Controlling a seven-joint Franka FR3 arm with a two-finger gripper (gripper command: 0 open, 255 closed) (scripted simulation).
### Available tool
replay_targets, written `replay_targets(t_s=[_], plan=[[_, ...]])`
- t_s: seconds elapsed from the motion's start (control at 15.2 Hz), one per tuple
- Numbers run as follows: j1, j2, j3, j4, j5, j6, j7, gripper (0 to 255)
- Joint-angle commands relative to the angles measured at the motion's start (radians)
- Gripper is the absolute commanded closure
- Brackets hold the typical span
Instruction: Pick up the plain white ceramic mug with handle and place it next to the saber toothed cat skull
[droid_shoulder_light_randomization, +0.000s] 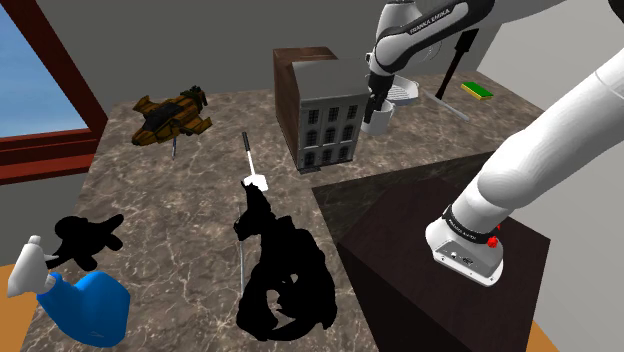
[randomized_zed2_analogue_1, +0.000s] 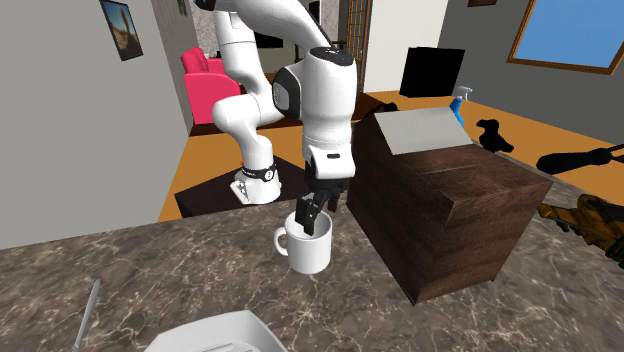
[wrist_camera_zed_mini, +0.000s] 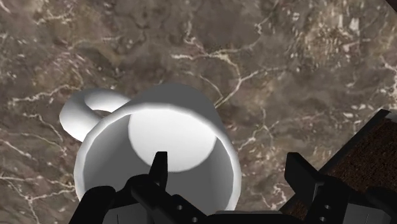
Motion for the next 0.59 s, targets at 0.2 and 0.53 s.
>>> replay_targets(t_s=[0.2, 0.53], plan=[[0.000, 0.000, 0.000, 0.000, 0.000, 0.000, 0.000, 255], [0.000, 0.000, 0.000, 0.000, 0.000, 0.000, 0.000, 255]])
